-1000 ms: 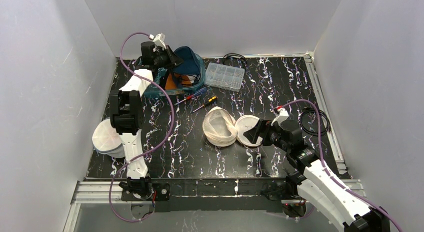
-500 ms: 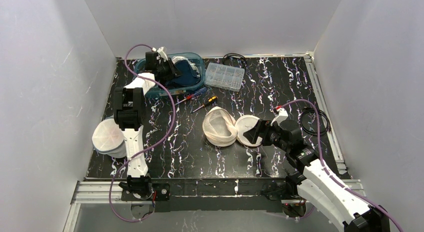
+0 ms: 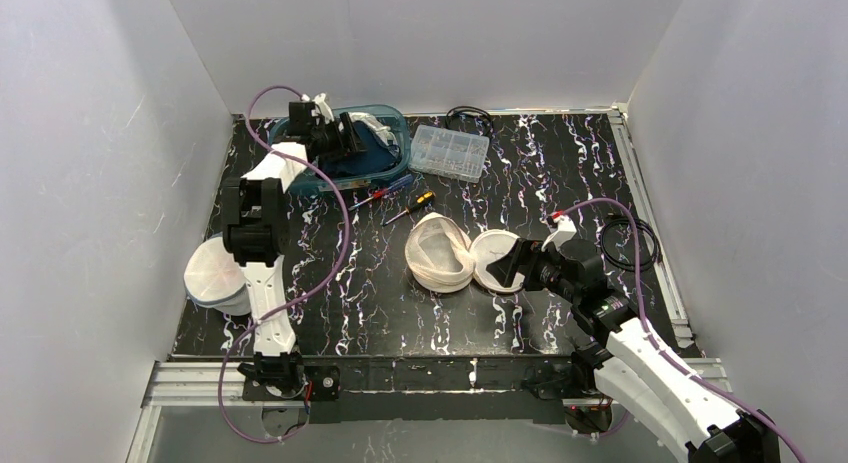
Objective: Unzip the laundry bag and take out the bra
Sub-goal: Place the bra in the bin, then adjust the bra in the bin.
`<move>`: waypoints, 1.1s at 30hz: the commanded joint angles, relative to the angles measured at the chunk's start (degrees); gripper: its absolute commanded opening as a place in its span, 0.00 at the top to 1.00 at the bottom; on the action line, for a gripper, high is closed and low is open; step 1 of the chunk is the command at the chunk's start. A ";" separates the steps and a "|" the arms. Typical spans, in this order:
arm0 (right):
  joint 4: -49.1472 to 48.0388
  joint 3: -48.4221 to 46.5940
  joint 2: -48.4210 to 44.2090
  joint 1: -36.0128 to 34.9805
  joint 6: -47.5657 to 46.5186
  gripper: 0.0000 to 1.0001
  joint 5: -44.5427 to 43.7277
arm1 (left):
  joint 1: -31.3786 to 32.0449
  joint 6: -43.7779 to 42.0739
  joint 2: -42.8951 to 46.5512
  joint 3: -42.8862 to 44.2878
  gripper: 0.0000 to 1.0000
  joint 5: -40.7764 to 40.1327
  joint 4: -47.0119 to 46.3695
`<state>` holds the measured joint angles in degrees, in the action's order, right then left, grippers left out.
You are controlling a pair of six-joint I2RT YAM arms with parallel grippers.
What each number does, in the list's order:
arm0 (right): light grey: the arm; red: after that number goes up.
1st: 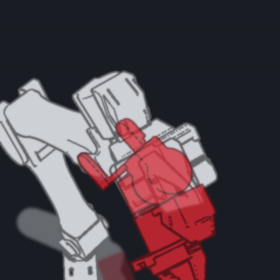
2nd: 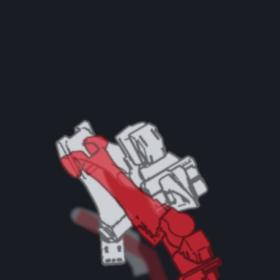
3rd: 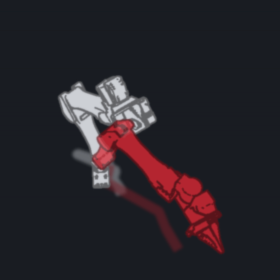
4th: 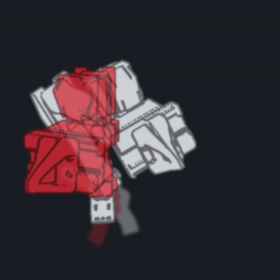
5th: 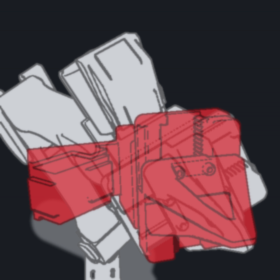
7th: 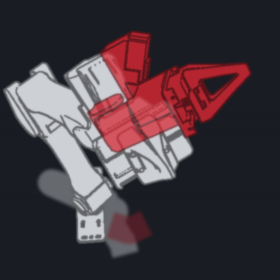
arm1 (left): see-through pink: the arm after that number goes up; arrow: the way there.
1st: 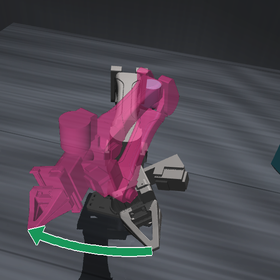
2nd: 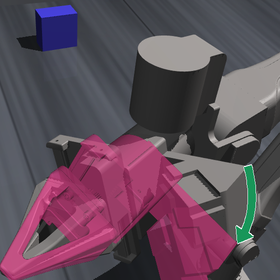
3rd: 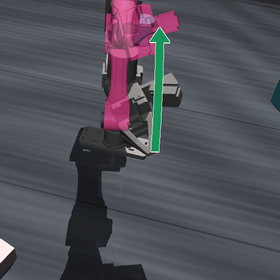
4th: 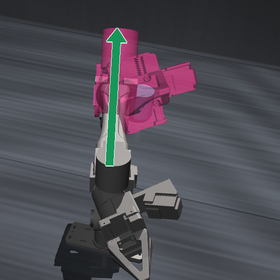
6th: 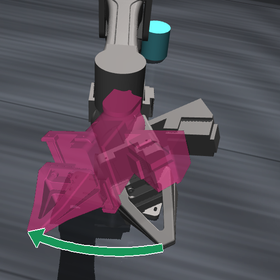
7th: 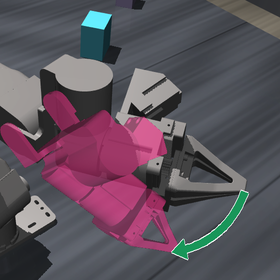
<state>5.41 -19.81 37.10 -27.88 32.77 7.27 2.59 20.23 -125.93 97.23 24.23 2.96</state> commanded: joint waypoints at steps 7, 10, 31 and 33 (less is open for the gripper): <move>-2.92 -0.75 0.49 -0.33 -0.46 0.04 1.57 | -0.12 -2.20 19.89 -4.58 0.27 -9.45 4.62; -3.04 -0.72 0.50 -0.29 -0.18 0.05 1.86 | -0.01 0.14 20.96 -6.04 0.28 -6.77 2.98; -2.07 0.37 0.01 -0.26 -0.17 0.05 0.18 | 1.11 -1.13 3.54 5.39 0.82 -8.77 12.64; -2.02 0.28 0.26 -0.28 -0.39 0.05 -0.03 | 1.15 -0.65 1.70 6.54 0.85 -8.79 12.38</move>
<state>5.69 -19.79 36.91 -27.88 32.86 7.90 3.66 19.92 -122.72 100.16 16.64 12.86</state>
